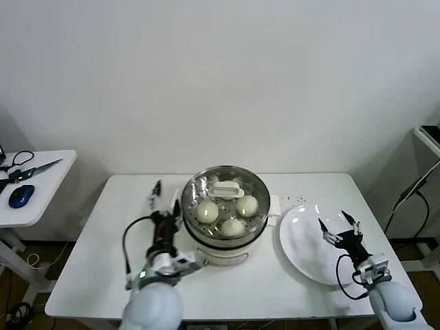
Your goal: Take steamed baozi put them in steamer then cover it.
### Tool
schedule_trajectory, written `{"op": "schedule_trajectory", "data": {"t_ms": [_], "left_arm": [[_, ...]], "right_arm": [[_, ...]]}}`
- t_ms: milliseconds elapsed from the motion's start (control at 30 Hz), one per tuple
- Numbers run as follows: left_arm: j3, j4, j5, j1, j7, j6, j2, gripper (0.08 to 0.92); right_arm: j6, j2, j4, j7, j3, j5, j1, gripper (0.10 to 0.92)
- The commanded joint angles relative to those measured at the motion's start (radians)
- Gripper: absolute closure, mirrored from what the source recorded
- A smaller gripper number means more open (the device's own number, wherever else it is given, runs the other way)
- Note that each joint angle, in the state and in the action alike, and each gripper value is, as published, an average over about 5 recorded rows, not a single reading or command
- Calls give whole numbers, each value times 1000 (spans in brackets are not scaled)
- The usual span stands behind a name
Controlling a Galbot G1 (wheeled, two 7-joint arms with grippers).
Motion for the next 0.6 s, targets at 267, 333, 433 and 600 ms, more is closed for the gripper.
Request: {"op": "schedule_trajectory", "data": {"t_ms": [267, 333, 433, 600], "left_arm": [[-587, 91, -1037, 389, -184, -796, -115, 177], [-598, 127, -1105, 394, -177, -816, -120, 177], [-599, 167, -1165, 397, -167, -839, -118, 177], [-596, 204, -1175, 393, -132, -859, -130, 177]], "right_arm": [[5, 15, 36, -6, 16, 12, -35, 203], [10, 15, 40, -8, 19, 15, -42, 203], [15, 19, 43, -8, 24, 35, -51, 203], [13, 23, 56, -11, 26, 52, -67, 203]]}}
